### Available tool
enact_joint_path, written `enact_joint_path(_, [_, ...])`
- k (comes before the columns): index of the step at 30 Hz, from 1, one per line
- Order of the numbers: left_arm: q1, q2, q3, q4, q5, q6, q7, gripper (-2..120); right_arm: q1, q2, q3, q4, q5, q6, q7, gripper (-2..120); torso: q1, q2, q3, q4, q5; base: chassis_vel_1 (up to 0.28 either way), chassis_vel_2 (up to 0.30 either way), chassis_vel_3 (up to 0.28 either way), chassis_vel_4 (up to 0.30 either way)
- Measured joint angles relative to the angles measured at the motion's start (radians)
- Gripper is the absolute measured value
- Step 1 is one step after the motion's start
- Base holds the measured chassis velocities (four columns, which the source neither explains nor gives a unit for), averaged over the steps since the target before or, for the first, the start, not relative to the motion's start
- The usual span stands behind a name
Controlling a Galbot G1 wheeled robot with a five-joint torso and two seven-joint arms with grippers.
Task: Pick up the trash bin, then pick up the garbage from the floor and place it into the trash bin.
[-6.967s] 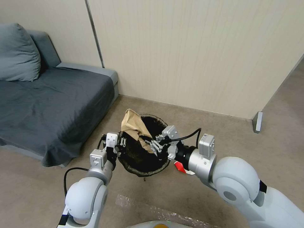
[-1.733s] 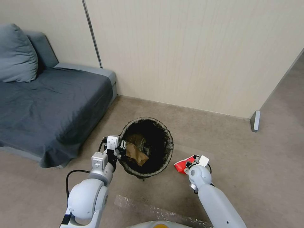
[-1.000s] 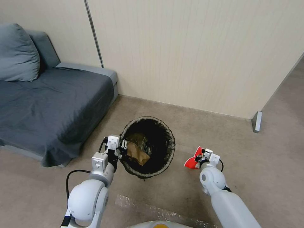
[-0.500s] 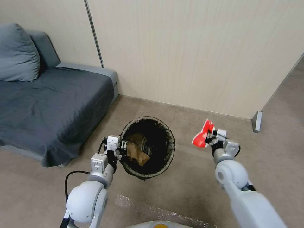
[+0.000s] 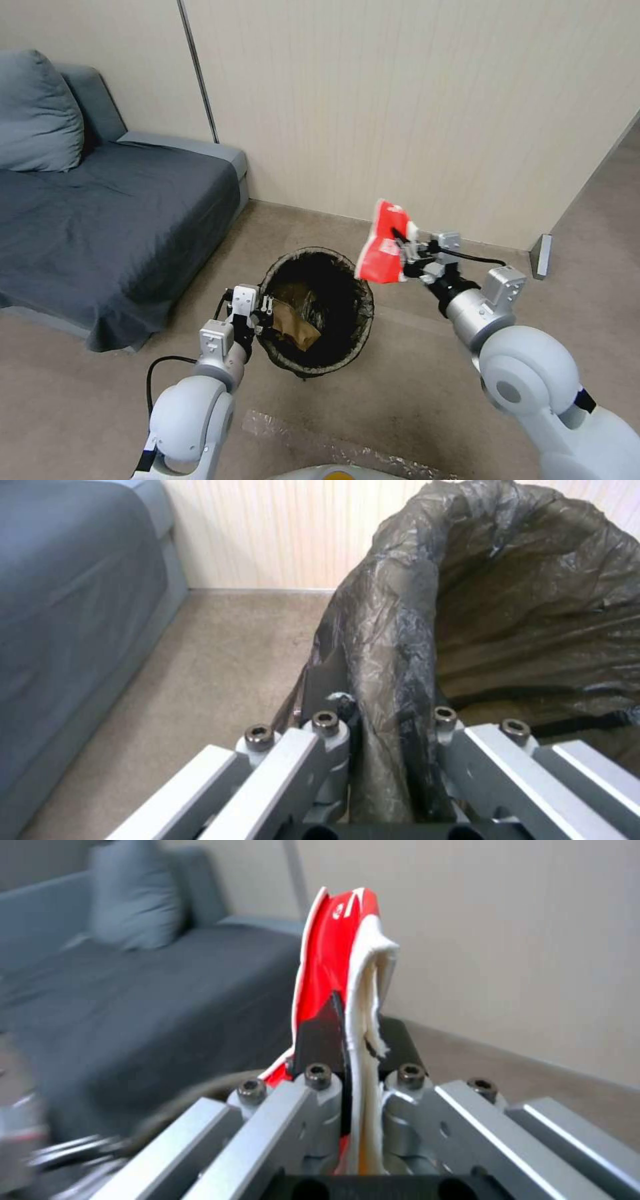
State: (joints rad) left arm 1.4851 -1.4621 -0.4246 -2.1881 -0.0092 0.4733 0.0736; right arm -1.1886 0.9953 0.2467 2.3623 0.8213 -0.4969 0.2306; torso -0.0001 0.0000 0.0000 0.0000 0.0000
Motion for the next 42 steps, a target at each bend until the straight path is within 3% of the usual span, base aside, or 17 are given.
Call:
enact_joint_path(13, [-0.019,-0.012,0.019,0.01,0.002,0.023,-0.011,5,0.079,-0.029,-0.223,-0.044,-0.052,-0.029,-0.044,0,0.0,0.0,0.0,0.0,-0.0001,0.0,0.0,0.0,0.0])
enact_joint_path(20, [-0.019,-0.016,0.014,0.012,0.001,0.023,-0.012,5,0.077,-0.021,-0.253,-0.061,-0.099,-0.068,0.008,2,0.0,0.0,0.0,-0.0001,-0.0001,0.0,0.0,0.0,0.0])
enact_joint_path(23, [-0.019,-0.017,0.013,0.012,0.0,0.022,-0.012,5,0.078,-0.011,-0.254,-0.074,-0.105,-0.072,0.039,17,0.0,0.0,0.0,0.0,0.0,0.0,0.0,0.0,0.0])
enact_joint_path(27, [-0.018,-0.016,0.013,0.011,0.0,0.022,-0.012,5,0.075,-0.008,-0.249,-0.077,-0.107,-0.072,0.043,25,0.0,0.0,0.0,0.0,-0.0001,0.0,0.0,0.0,0.0])
enact_joint_path(30, [-0.017,-0.014,0.014,0.011,0.0,0.021,-0.012,5,0.061,-0.008,-0.245,-0.074,-0.111,-0.072,0.046,43,0.0,0.0,0.0,0.0,-0.0001,0.0,0.0,0.0,0.0])
enact_joint_path(37, [-0.016,-0.012,0.015,0.011,0.0,0.02,-0.012,5,0.045,-0.012,-0.234,-0.066,-0.11,-0.07,0.05,61,0.0,0.0,0.0,-0.0001,-0.0001,0.0,0.0,0.0,0.0])
enact_joint_path(40, [-0.014,-0.013,0.017,0.01,-0.001,0.018,-0.012,5,0.033,-0.015,-0.225,-0.06,-0.113,-0.068,0.051,80,0.0,0.0,0.0,-0.0001,0.0,0.0,0.0,0.0,0.0])
enact_joint_path(42, [-0.013,-0.014,0.017,0.009,-0.001,0.018,-0.012,5,0.032,-0.015,-0.224,-0.06,-0.114,-0.068,0.051,82,0.0,0.0,0.0,0.0,0.0,0.0,0.0,0.0,0.0])
